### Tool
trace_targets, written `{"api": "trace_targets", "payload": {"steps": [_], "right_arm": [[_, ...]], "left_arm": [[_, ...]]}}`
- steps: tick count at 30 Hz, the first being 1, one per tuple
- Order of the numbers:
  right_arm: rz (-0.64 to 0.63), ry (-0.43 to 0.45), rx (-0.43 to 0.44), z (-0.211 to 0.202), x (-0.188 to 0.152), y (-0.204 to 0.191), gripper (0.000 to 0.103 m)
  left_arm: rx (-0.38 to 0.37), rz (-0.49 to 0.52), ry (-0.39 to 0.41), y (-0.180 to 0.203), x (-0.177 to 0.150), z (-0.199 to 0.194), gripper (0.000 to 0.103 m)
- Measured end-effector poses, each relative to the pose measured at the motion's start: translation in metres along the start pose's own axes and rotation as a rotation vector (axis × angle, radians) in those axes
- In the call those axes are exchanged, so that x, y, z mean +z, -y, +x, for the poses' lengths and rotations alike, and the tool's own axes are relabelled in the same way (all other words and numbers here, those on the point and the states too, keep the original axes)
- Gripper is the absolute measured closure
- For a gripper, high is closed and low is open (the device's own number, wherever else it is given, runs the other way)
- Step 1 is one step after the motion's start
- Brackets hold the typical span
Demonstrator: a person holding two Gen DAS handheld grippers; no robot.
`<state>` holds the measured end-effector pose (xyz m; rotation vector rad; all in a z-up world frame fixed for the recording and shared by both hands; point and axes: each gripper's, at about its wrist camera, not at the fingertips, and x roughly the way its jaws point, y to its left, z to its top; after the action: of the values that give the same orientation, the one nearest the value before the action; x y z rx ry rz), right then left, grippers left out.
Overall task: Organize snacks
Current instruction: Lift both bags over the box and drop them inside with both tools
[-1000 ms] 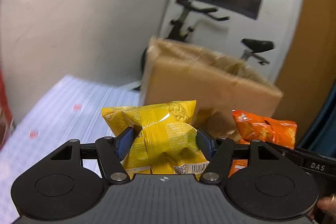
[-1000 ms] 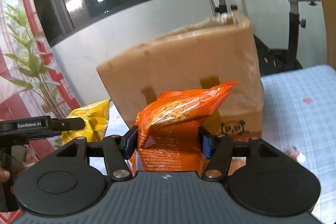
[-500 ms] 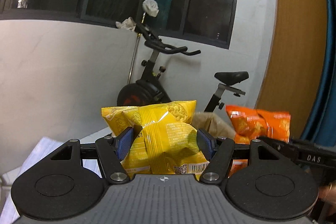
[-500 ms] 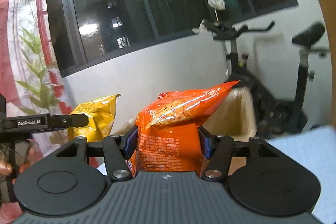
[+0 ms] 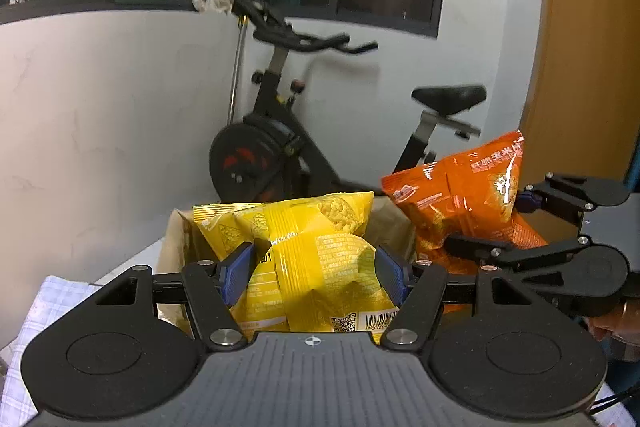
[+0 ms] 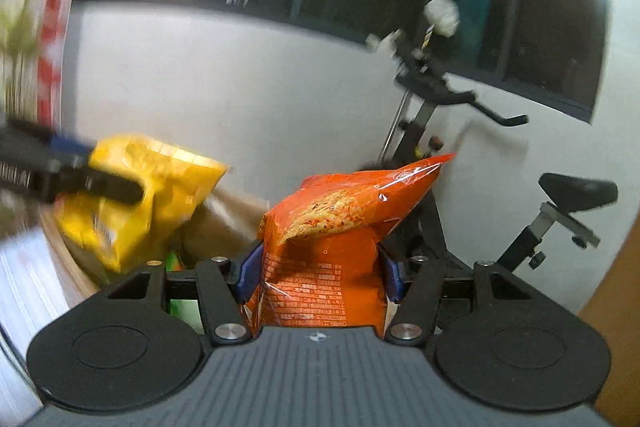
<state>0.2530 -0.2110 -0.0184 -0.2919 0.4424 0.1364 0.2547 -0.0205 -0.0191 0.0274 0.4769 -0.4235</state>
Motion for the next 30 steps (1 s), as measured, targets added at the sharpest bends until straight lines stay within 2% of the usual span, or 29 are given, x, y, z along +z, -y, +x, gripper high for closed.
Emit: {"api": "trace_targets", "payload": {"steps": [7, 9, 12, 14, 20, 25, 30], "right_arm": [[-0.071, -0.148, 0.005, 0.038, -0.026, -0.018, 0.043], [-0.078, -0.193, -0.006, 0.046, -0.03, -0.024, 0.04], [-0.056, -0.24, -0.009, 0.055, -0.035, -0.024, 0.033], [-0.048, -0.248, -0.014, 0.053, -0.037, -0.024, 0.031], [0.0, -0.238, -0.025, 0.045, -0.035, -0.015, 0.024], [0.064, -0.223, -0.017, 0.035, -0.029, -0.008, 0.023], [0.212, -0.155, 0.04, 0.013, -0.023, 0.007, 0.023]], "left_arm": [[-0.007, -0.01, -0.065, -0.013, -0.008, 0.021, 0.034], [-0.004, -0.025, -0.083, -0.014, -0.008, 0.026, 0.031], [0.052, -0.025, -0.086, -0.017, -0.009, 0.026, 0.016], [0.07, -0.028, -0.086, -0.02, -0.007, 0.025, 0.014], [0.06, -0.015, -0.069, -0.02, -0.005, 0.014, 0.014], [0.059, -0.03, -0.059, -0.021, -0.006, 0.004, 0.014], [0.056, -0.03, -0.049, -0.019, -0.009, -0.011, 0.014]]}}
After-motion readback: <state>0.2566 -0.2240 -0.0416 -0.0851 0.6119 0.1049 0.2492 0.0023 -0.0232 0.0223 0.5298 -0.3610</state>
